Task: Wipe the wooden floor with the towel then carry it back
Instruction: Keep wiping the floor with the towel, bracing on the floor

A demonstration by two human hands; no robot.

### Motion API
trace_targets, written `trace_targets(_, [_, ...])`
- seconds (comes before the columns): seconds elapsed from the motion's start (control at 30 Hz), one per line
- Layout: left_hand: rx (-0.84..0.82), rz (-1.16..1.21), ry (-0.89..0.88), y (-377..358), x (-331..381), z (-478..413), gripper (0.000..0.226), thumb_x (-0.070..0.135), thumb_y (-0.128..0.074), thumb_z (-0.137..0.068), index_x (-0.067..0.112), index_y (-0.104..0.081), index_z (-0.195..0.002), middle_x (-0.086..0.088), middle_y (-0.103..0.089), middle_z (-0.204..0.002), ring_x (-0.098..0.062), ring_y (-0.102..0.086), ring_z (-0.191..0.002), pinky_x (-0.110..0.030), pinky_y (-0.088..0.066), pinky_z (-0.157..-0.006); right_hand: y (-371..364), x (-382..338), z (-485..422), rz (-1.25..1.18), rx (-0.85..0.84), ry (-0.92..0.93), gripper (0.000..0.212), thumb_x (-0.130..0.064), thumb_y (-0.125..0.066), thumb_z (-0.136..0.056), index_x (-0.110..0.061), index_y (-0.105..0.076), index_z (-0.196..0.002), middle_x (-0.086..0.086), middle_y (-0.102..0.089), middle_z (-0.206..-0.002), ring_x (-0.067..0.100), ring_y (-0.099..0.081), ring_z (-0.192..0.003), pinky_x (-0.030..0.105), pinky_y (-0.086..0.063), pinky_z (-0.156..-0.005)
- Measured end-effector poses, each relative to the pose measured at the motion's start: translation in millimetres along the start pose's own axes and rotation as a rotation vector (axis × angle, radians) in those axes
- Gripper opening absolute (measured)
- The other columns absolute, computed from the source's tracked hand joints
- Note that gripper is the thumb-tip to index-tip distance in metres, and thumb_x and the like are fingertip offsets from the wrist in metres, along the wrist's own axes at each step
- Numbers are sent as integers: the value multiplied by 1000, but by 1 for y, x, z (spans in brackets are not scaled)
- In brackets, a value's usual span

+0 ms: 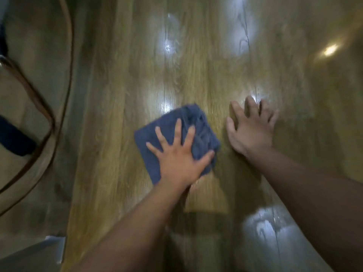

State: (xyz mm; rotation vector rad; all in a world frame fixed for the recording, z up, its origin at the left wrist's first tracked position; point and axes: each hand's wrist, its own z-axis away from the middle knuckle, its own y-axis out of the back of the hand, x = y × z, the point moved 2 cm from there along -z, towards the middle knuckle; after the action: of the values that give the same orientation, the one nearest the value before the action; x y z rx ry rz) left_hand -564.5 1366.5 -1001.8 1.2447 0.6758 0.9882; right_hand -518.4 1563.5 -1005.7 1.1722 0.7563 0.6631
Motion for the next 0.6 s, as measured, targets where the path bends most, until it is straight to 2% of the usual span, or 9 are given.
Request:
trace_targets(0.1, [-36, 35, 126, 31, -2, -130, 97, 92, -20, -75, 42, -3, -156, 10, 11, -166, -48, 21, -145, -80, 9, -104, -13, -1, -5, 21, 88, -10, 61, -59, -24, -93, -40, -25, -151, 7, -16, -165, 40, -3, -151, 65, 5, -118])
trace_targets(0.2, [59, 34, 120, 34, 4, -145, 89, 85, -23, -81, 36, -16, -155, 7, -4, -167, -45, 7, -149, -74, 1, -111, -14, -3, -6, 39, 82, -28, 63, -60, -24, -92, -41, -25, -152, 6, -16, -165, 39, -4, -152, 65, 3, -119])
trace_targets(0.3, [150, 43, -38, 14, 8, -44, 80, 76, -41, -82, 33, -36, -150, 4, -23, -163, -40, -8, -151, -68, -10, -114, -8, -6, -5, 43, 46, -48, 65, -59, -26, -90, -41, -28, -152, 4, -15, -166, 37, -3, -152, 65, 0, -119])
trace_targets(0.4, [53, 12, -219, 0, 2, 33, 79, 77, -50, -78, 37, -41, -146, 7, -24, -163, -42, -9, -150, -73, -11, -112, -4, -7, -1, 55, 26, -47, 66, -57, -27, -90, -37, -32, -152, 6, -21, -165, 39, -8, -151, 68, -6, -117])
trace_targets(0.5, [10, -54, -402, 3, -11, 0, 83, 84, -43, -77, 41, -36, -147, 7, -21, -164, -47, -6, -149, -79, -8, -107, -4, -9, -3, 25, 70, -49, 66, -54, -31, -89, -33, -40, -150, 10, -28, -162, 42, -14, -149, 69, -9, -117])
trace_targets(0.6, [-3, -111, -480, 29, -9, -100, 82, 81, -35, -82, 41, -24, -153, 6, -12, -166, -47, 3, -149, -79, -8, -105, -5, -5, -4, 1, 116, -42, 65, -53, -36, -87, -32, -44, -147, 12, -33, -159, 43, -18, -148, 70, -10, -115])
